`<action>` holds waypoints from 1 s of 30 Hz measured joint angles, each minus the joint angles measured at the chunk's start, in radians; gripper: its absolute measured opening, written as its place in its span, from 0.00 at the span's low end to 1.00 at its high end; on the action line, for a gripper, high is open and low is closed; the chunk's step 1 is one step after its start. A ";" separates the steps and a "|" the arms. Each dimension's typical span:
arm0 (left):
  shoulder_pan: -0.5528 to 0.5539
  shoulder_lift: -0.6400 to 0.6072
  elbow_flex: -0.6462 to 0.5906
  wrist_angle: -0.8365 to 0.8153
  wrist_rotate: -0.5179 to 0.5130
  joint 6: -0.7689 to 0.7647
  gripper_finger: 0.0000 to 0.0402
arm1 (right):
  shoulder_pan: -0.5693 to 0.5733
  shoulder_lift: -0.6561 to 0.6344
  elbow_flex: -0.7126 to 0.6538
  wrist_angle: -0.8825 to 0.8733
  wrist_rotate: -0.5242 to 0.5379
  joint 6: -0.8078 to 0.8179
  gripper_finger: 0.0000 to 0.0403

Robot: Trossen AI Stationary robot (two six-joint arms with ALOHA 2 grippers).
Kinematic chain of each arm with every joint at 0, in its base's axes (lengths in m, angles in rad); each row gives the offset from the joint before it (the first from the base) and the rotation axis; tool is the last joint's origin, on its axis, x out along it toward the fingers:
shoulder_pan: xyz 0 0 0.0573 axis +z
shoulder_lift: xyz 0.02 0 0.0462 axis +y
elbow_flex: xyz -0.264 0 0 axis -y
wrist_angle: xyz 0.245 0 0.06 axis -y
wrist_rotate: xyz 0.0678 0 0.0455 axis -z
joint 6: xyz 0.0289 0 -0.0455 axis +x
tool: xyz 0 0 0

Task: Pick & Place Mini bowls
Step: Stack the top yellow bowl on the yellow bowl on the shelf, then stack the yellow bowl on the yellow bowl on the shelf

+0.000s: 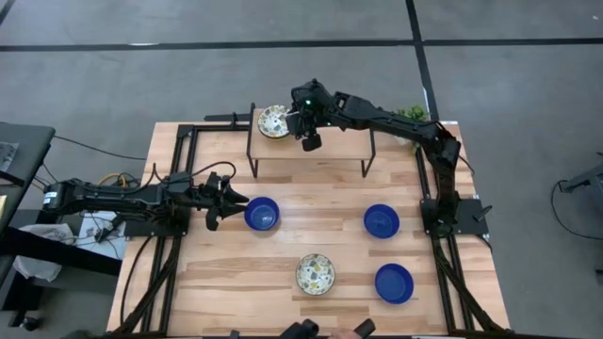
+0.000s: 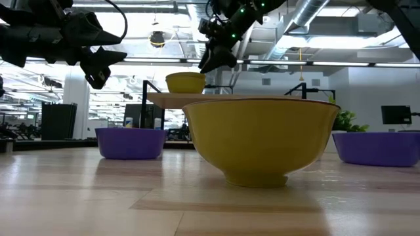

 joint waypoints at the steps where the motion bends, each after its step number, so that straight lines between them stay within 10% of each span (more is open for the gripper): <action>1: 0.000 0.000 0.000 0.000 0.000 0.000 0.36 | 0.000 0.000 0.000 0.002 0.000 0.000 0.44; 30: 0.000 0.000 0.000 0.007 0.000 -0.001 0.36 | 0.081 -0.060 0.075 -0.057 0.082 0.099 0.43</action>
